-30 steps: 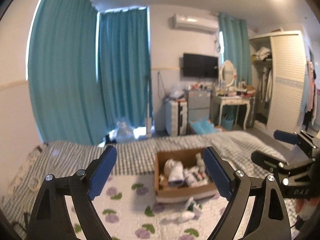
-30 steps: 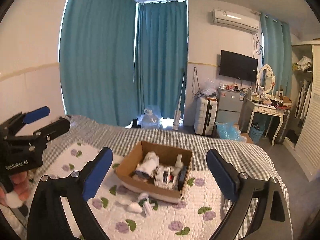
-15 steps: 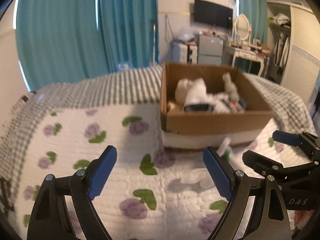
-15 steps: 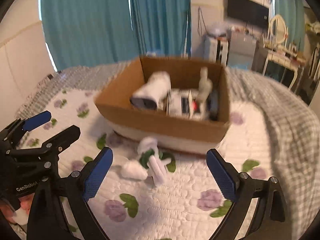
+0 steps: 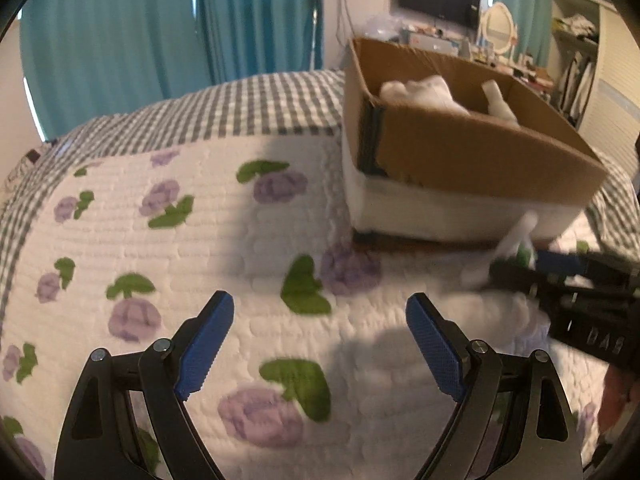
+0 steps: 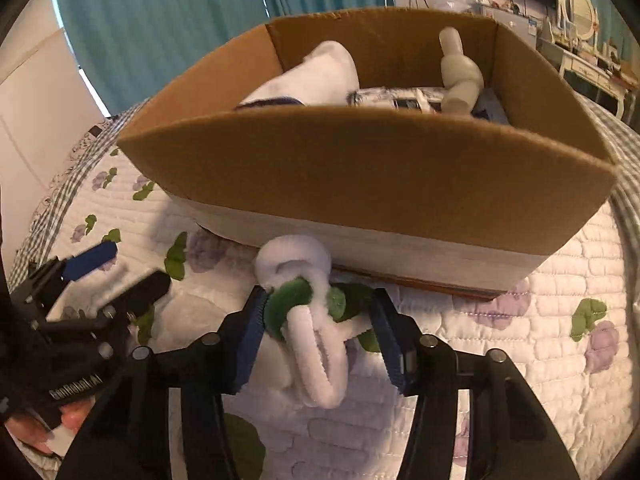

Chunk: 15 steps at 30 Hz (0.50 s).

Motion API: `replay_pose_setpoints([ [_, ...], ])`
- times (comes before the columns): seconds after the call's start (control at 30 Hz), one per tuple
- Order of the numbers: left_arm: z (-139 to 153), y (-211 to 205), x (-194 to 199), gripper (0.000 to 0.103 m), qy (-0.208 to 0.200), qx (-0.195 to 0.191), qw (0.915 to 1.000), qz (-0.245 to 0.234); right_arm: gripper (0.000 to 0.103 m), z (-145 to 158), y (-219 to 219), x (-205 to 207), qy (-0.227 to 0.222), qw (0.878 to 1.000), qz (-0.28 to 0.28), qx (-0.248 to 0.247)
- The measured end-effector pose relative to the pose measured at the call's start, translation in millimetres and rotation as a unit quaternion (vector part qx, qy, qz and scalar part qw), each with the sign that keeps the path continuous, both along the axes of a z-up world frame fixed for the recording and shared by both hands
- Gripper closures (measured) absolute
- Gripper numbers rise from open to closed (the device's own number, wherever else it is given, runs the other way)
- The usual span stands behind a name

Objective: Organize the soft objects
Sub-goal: 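Grasp the white plush toy with right tool while left tool grasps white cloth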

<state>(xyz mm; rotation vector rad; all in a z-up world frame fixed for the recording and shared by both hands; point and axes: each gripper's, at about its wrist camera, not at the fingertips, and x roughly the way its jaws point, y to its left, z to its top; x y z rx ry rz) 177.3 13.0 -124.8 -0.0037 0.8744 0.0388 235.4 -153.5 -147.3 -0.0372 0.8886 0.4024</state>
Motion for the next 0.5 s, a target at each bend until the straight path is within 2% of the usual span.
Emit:
replay_pose_setpoints([
  [0.23, 8.6, -25.8, -21.1, 0.014, 0.015, -0.025, 0.9994, -0.017, 0.059, 35.7, -25.8, -33.4, -0.048, 0.998, -0.018, 0.025],
  [0.5, 9.4, -72.2, -22.0, 0.014, 0.029, -0.029, 0.9973, -0.061, 0.059, 44.1, -64.6, -39.8, -0.048, 0.996, -0.063, 0.034],
])
